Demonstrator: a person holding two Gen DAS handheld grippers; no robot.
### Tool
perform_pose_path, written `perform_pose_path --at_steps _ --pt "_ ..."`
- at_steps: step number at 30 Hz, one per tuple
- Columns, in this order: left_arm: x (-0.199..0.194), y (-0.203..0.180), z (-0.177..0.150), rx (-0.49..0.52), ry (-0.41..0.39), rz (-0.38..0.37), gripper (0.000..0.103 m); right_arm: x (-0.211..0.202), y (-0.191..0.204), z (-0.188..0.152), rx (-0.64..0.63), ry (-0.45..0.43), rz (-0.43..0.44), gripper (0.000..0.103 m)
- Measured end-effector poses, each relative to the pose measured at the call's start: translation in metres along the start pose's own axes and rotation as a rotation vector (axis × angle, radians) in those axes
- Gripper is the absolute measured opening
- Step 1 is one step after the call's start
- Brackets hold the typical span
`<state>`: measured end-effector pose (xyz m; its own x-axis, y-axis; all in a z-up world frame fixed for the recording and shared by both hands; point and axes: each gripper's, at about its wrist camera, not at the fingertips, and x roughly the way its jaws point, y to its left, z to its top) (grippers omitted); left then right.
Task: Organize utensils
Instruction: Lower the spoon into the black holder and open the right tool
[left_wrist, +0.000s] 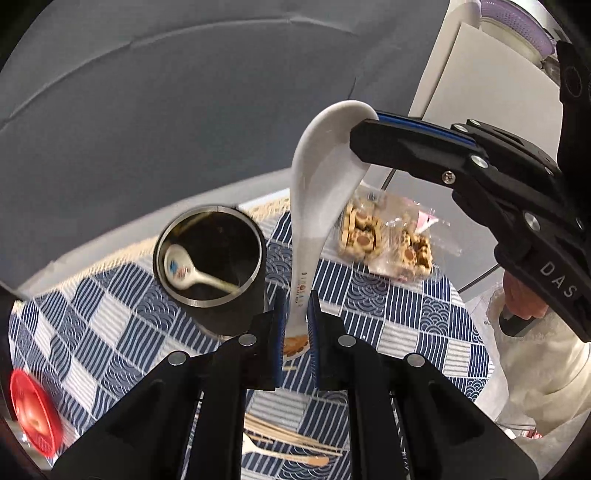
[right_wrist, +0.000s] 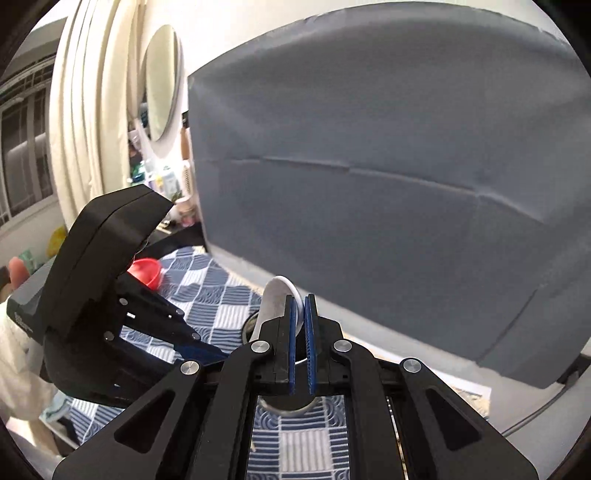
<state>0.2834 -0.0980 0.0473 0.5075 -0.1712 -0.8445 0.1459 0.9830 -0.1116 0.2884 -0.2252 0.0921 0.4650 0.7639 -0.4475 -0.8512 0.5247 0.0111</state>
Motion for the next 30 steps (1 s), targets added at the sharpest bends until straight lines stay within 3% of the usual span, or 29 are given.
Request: perform_pose_path --at_steps 9,18,19,20,21,22,23,25,27,30 --pt "0.011 0.021 0.032 0.036 -0.022 -0.035 0.012 0.017 -0.012 0.020 -0.015 -0.002 -0.054 0.005" --pt "0.028 0.042 0.040 0.016 -0.019 -0.046 0.013 0.043 -0.011 0.024 -0.022 0.031 -0.067 0.006" --pt "0.030 0.045 0.039 0.006 -0.014 -0.037 0.017 0.046 -0.010 0.023 -0.025 0.032 -0.071 0.007" --pt "0.031 0.047 0.039 0.003 -0.011 -0.035 0.035 0.049 -0.009 0.021 -0.029 0.035 -0.085 0.008" --pt "0.031 0.049 0.037 -0.004 -0.016 -0.021 0.063 0.050 -0.009 0.020 -0.025 0.037 -0.085 0.009" --pt "0.030 0.050 0.035 -0.009 -0.024 -0.008 0.072 0.052 -0.010 0.019 -0.017 0.040 -0.083 0.017" --pt "0.028 0.052 0.032 -0.017 -0.037 0.011 0.077 0.052 -0.011 0.018 -0.008 0.039 -0.086 0.034" --pt "0.025 0.057 0.027 -0.031 -0.043 0.017 0.078 0.050 -0.015 0.014 0.014 0.028 -0.088 0.055" --pt "0.023 0.061 0.020 -0.043 -0.041 0.044 0.087 0.049 -0.020 0.011 0.037 0.029 -0.094 0.062" --pt "0.018 0.064 0.010 -0.056 -0.040 0.068 0.090 0.046 -0.024 0.005 0.059 0.035 -0.098 0.073"
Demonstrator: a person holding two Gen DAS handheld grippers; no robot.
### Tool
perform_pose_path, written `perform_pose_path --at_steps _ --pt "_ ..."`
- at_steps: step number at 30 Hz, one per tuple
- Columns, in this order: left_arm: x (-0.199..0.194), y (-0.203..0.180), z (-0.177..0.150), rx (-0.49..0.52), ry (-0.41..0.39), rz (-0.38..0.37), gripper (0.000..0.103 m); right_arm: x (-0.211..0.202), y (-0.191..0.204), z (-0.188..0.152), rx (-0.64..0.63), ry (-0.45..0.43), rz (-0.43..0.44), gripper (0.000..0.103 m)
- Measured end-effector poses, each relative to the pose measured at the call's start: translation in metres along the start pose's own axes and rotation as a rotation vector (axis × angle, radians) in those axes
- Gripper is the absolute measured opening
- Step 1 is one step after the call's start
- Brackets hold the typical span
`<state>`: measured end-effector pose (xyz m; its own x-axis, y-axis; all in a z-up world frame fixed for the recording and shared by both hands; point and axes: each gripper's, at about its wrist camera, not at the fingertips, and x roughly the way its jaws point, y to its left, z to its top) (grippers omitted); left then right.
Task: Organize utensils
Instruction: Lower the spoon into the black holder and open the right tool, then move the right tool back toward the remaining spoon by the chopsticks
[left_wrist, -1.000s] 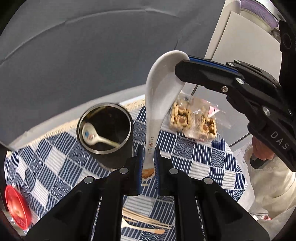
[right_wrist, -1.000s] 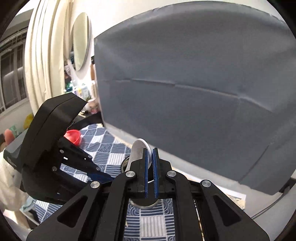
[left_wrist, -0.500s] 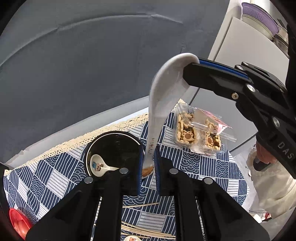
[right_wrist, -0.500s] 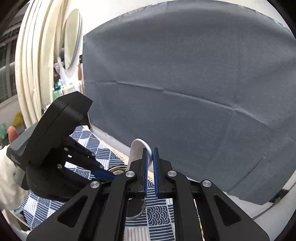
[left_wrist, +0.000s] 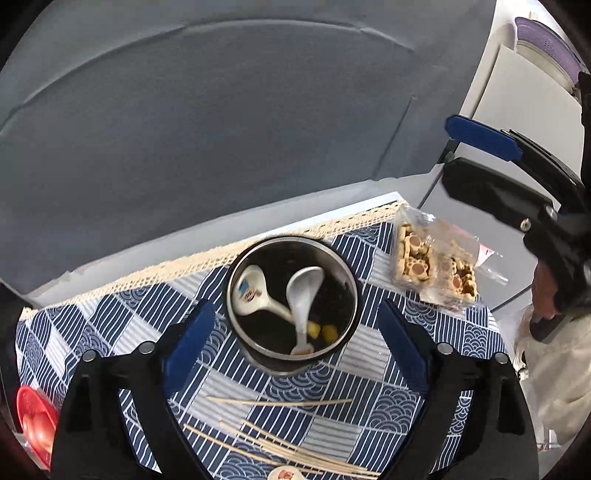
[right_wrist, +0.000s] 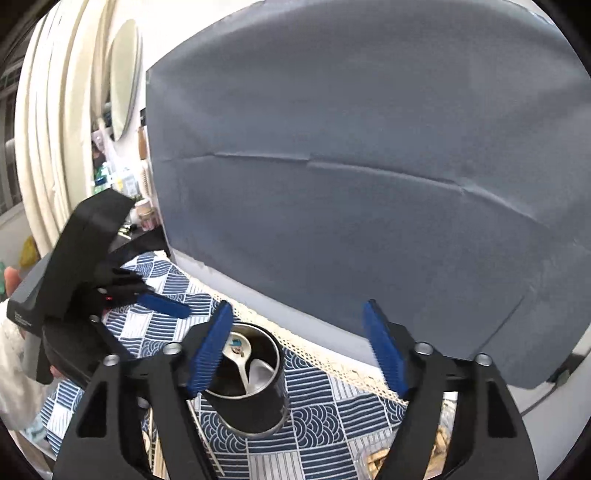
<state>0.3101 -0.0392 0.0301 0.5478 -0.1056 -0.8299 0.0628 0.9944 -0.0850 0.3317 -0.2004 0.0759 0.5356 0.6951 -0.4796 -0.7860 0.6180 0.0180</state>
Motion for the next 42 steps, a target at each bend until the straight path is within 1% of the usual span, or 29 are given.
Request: perform_pose_path --at_steps 2,3,5,11,17,24,28,32,34,38,42 --pt "-0.004 0.003 -0.006 -0.013 -0.001 0.011 0.092 -0.001 0.000 -0.005 0.003 0.011 0.004 0.085" --pt "-0.005 0.004 -0.007 -0.017 -0.002 0.017 0.095 -0.002 0.001 -0.008 -0.002 0.017 0.009 0.085" --pt "-0.010 0.007 -0.013 -0.032 -0.006 0.041 0.097 -0.002 0.003 -0.012 -0.010 0.031 0.021 0.085" --pt "-0.015 0.011 -0.035 -0.060 0.022 0.082 0.097 -0.001 0.009 -0.030 0.000 0.065 0.046 0.087" --pt "-0.014 0.017 -0.063 -0.096 0.056 0.118 0.097 0.000 0.021 -0.048 -0.033 0.100 0.038 0.088" --pt "-0.014 0.025 -0.095 -0.137 0.092 0.143 0.097 0.005 0.039 -0.067 -0.062 0.145 0.079 0.088" --pt "-0.010 0.029 -0.113 -0.152 0.119 0.156 0.097 0.005 0.053 -0.078 -0.099 0.171 0.088 0.088" --pt "-0.005 0.035 -0.128 -0.162 0.149 0.146 0.097 0.005 0.065 -0.090 -0.104 0.211 0.104 0.088" --pt "-0.002 0.036 -0.134 -0.153 0.161 0.133 0.097 0.005 0.072 -0.095 -0.102 0.225 0.098 0.088" --pt "0.003 0.038 -0.145 -0.116 0.193 0.094 0.097 0.004 0.085 -0.106 -0.094 0.250 0.062 0.088" --pt "0.008 0.040 -0.153 -0.057 0.234 0.083 0.097 0.006 0.097 -0.122 -0.058 0.300 0.046 0.088"
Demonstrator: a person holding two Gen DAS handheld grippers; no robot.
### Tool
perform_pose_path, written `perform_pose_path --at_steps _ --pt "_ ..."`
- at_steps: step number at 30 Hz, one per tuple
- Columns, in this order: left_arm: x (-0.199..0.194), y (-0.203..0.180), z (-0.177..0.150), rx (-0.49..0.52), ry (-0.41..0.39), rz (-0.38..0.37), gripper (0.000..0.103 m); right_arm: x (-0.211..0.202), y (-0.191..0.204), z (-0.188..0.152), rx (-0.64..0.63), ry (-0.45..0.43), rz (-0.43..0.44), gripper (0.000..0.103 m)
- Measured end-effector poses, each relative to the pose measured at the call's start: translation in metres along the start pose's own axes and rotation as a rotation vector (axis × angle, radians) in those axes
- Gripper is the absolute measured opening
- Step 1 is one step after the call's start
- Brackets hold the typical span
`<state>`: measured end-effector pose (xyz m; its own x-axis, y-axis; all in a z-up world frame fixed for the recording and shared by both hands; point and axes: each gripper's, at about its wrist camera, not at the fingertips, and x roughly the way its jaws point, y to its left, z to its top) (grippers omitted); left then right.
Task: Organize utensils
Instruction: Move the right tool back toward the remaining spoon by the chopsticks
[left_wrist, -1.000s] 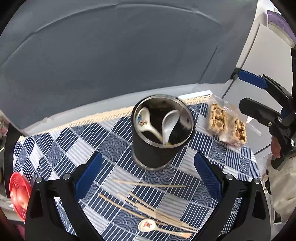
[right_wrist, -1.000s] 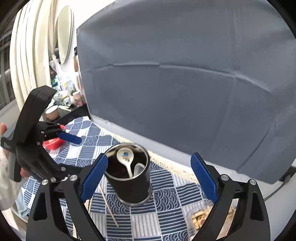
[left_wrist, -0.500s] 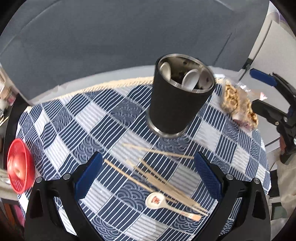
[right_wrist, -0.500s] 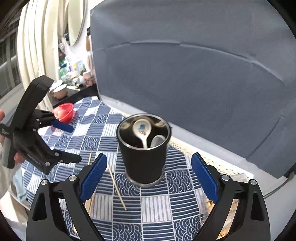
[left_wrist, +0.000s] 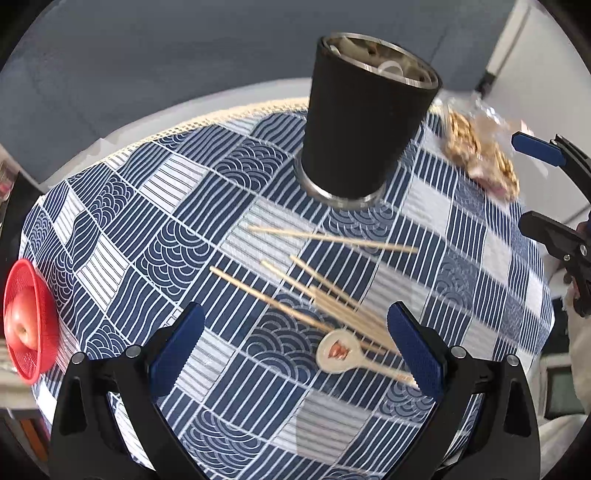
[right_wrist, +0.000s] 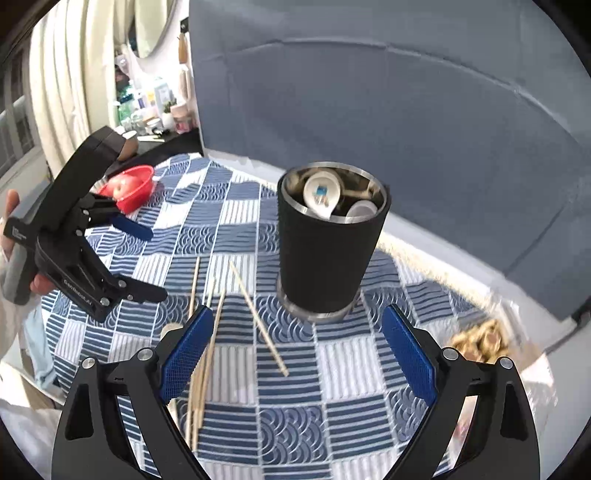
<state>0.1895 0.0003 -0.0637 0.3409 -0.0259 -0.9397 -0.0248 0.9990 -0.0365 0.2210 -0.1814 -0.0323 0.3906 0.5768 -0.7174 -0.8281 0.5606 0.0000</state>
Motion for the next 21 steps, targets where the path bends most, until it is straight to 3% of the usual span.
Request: perform_pose_path --at_steps 8,21 --pt "0.017 0.008 -0.013 0.080 0.061 -0.042 0.097 0.013 0.032 -0.023 0.030 0.088 0.010 0.088" --pt "0.052 0.015 -0.026 0.148 0.131 -0.076 0.097 0.029 0.074 -0.052 0.102 0.144 -0.022 0.088"
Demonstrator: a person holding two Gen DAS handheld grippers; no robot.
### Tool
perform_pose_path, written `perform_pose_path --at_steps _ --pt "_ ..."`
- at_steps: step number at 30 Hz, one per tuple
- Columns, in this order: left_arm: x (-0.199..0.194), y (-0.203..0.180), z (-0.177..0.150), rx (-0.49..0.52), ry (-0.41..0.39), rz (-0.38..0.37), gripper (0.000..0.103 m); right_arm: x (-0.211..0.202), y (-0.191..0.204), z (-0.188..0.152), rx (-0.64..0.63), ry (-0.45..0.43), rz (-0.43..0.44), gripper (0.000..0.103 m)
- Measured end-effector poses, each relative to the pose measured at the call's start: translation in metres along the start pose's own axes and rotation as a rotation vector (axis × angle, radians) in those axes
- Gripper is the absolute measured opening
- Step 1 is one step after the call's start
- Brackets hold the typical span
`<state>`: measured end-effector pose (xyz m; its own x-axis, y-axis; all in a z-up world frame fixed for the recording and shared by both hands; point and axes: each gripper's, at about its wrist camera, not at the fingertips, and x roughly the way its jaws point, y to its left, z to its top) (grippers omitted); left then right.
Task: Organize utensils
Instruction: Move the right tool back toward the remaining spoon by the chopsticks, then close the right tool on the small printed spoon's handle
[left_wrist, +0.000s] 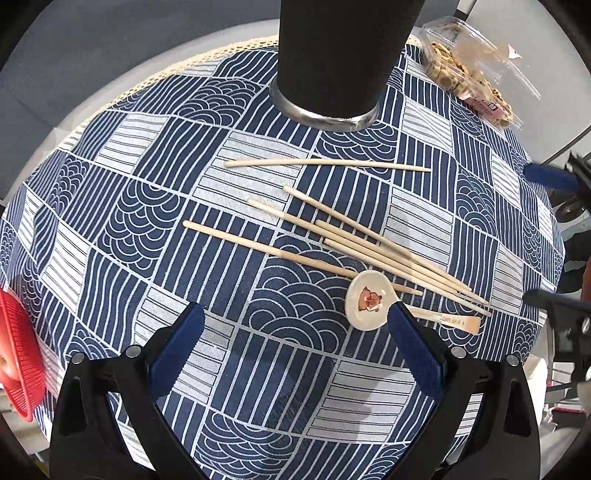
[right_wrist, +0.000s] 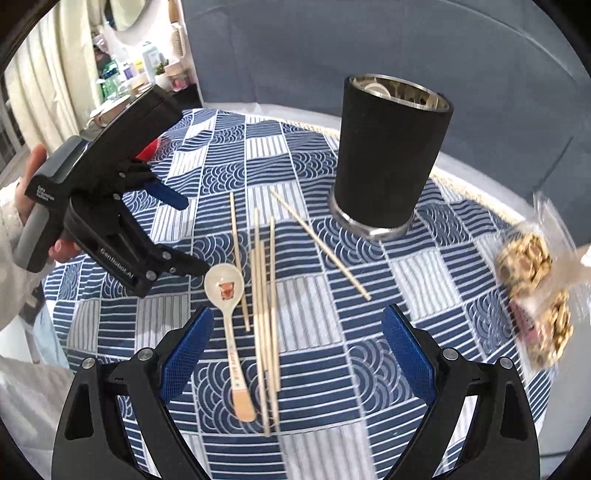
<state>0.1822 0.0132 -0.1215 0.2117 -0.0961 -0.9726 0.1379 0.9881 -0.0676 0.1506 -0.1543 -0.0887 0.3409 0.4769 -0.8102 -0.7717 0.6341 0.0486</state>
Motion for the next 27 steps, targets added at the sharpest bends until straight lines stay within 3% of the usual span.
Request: perform_pose_path --at_steps 10,17,19,20,22,23,24,25,27 --pt "0.011 -0.001 0.001 0.085 0.018 -0.033 0.097 0.021 0.022 -0.022 0.074 0.043 -0.028 0.088" --pt "0.022 -0.005 0.005 0.108 0.072 -0.106 0.096 0.034 0.032 -0.028 0.100 0.076 -0.035 0.088" --pt "0.024 -0.009 0.007 0.122 0.083 -0.126 0.087 0.036 0.035 -0.029 0.094 0.089 -0.032 0.088" --pt "0.026 -0.011 0.008 0.132 0.086 -0.131 0.077 0.038 0.037 -0.029 0.089 0.095 -0.035 0.088" --pt "0.027 -0.017 0.007 0.158 0.079 -0.109 0.067 0.040 0.039 -0.030 0.081 0.108 -0.036 0.088" --pt "0.025 -0.021 0.007 0.186 0.065 -0.104 0.042 0.042 0.040 -0.030 0.078 0.112 -0.037 0.088" --pt "0.025 -0.023 0.007 0.200 0.067 -0.133 0.010 0.043 0.040 -0.030 0.076 0.114 -0.038 0.088" --pt "0.025 -0.024 0.007 0.200 0.080 -0.160 0.010 0.045 0.041 -0.029 0.075 0.118 -0.035 0.088" --pt "0.024 -0.027 0.005 0.226 0.078 -0.144 0.009 0.047 0.044 -0.029 0.073 0.120 -0.027 0.088"
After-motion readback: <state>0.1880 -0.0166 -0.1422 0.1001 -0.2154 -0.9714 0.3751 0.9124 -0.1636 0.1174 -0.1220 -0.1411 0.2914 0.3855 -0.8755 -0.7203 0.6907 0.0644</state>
